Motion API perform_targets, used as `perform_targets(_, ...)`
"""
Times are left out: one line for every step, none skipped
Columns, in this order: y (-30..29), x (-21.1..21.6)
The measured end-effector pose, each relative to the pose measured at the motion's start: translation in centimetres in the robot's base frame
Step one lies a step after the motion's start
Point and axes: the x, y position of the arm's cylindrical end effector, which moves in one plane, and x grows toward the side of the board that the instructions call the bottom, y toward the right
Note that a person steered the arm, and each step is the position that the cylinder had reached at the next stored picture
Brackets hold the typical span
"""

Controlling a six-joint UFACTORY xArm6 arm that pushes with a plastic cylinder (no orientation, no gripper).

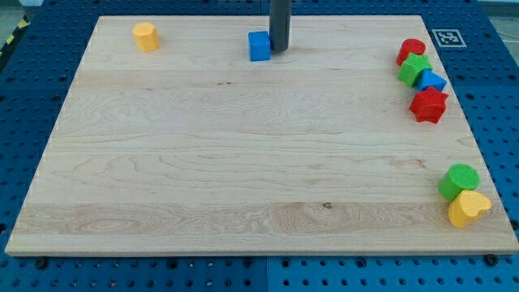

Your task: Place the red circlegreen star parallel to each other

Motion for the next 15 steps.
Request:
perform_targets(3.3,-2.9)
perform_targets(11.3,-4.4)
perform_targets(19.4,-4.0)
perform_targets(24.1,-1.5)
perform_targets(24.1,3.2)
perform_targets(21.2,4.3)
perform_targets(15.5,5.1)
perform_targets(11.5,7.9)
perform_targets(12.0,9.7)
perform_targets(15.0,9.9)
perform_targets(16.7,11.3)
perform_targets(17.4,11.2)
perform_targets(17.4,9.0)
perform_targets(17.3,6.7)
perform_targets(17.3,7.4)
